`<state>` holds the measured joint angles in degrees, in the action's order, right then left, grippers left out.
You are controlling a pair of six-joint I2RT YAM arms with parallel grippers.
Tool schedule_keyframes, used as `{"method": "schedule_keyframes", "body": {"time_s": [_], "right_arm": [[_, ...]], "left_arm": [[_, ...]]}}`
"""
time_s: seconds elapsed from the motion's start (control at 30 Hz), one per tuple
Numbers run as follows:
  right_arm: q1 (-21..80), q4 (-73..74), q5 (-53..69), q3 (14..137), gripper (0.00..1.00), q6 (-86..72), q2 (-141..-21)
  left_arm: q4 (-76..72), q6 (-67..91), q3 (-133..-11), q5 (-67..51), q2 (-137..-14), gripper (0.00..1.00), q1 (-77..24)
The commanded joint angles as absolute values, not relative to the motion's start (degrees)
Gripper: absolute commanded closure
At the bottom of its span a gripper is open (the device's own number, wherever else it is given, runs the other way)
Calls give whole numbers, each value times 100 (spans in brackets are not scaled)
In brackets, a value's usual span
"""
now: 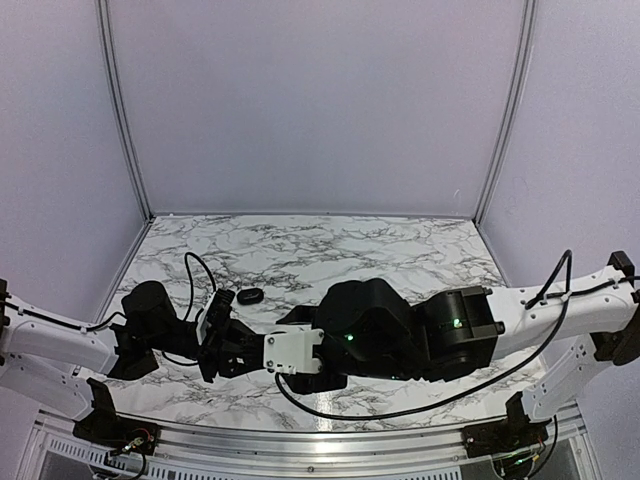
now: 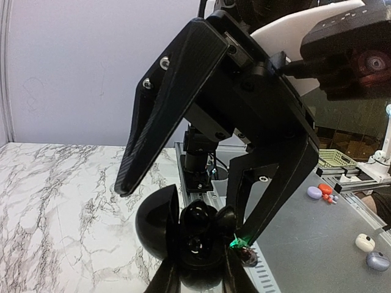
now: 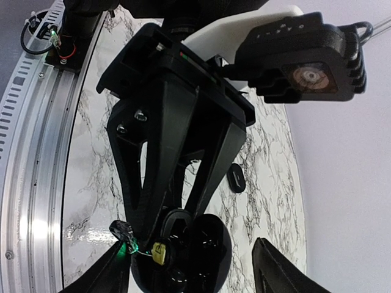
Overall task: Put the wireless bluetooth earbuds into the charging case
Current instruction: Adjust the right earbud in the right side groove of the charging case.
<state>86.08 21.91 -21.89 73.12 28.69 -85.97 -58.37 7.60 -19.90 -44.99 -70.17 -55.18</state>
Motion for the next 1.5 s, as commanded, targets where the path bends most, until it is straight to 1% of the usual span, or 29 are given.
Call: {"method": "schedule_keyframes", "body": {"time_s": [0.0, 0.83, 1.23, 1.47], "right_arm": [[8512, 1906, -2154, 7542, 32, 2851, -8611], [8075, 1507, -1251, 7467, 33, 2550, -8485], [7957, 1394, -1285, 7548, 34, 2432, -8589], [7770, 1320, -857, 7552, 34, 2206, -8543]], "left_arm": [[-6010, 772, -2182, -4643, -7073, 100, -5546], [-6007, 654, -2325, -4785, -7308, 100, -5651], [-6009, 617, -2365, -4799, -7297, 100, -5665], [-6002, 567, -2347, -4771, -7277, 100, -5719]]}}
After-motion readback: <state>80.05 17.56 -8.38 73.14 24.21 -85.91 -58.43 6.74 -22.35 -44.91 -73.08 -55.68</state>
